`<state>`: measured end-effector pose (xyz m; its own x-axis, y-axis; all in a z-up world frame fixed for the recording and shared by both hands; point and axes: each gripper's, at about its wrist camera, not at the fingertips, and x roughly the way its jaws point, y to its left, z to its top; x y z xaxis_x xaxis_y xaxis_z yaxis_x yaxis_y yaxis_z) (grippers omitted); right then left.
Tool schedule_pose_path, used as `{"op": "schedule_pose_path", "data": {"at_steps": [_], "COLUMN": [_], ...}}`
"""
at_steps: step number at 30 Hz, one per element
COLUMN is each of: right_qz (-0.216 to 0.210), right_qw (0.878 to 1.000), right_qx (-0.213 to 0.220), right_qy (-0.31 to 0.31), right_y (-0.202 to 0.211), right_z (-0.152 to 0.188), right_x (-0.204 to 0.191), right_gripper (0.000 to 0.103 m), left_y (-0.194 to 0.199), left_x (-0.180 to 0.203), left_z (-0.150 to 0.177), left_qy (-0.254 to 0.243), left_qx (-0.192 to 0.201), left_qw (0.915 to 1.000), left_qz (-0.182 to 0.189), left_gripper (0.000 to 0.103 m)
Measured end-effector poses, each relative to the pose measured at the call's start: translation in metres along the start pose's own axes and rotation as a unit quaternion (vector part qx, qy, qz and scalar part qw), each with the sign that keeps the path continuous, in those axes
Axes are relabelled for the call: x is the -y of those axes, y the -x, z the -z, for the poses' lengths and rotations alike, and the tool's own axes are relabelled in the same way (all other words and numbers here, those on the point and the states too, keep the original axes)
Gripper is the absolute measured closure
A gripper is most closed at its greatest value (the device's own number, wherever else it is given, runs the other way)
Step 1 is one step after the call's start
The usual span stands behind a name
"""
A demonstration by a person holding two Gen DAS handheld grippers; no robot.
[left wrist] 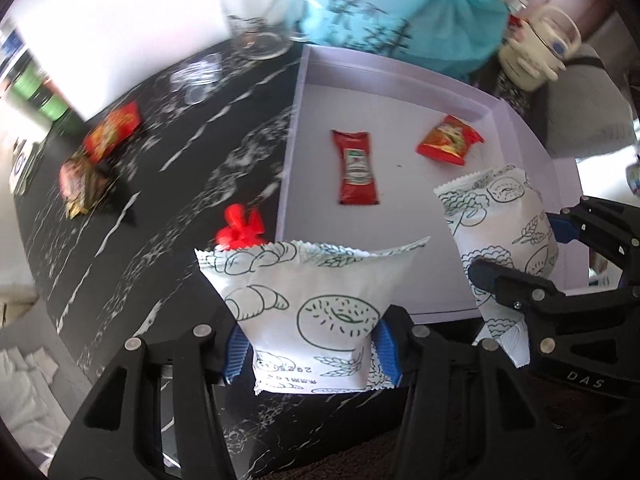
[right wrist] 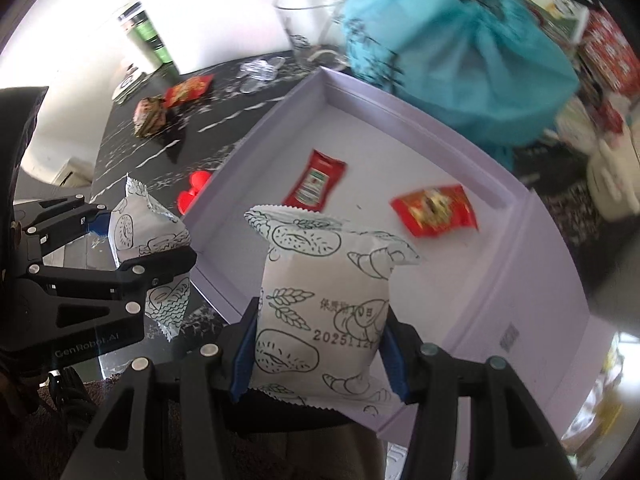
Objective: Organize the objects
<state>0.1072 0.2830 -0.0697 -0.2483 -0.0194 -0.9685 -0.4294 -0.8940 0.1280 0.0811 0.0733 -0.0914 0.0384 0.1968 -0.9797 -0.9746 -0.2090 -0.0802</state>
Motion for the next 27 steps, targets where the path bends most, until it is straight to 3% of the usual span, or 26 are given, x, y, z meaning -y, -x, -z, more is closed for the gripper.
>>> {"op": "schedule_pose_path", "data": {"at_steps": [15, 27], "right_qz": [-0.003, -0.022], "right_qw": [0.999, 0.999], "right_qx": [-0.008, -0.01], "right_qy": [-0.034, -0.021], "right_y": [0.006, 0.002], "right_z": [0.021, 0.01], "right_x": [0.032, 0.043], "right_gripper": [0.048, 0.048], "left_y": [-0.01, -0.014], "left_x": [0.05, 0.061], "left_z": [-0.006, -0.021], "left_qy": [-0.059, -0.038], "left_qx": [-0.006, -0.011], "left_qw": [0.9982, 0.9992], "left_qz": [0.007, -0.008], "left_gripper": [0.052, 0.052]}}
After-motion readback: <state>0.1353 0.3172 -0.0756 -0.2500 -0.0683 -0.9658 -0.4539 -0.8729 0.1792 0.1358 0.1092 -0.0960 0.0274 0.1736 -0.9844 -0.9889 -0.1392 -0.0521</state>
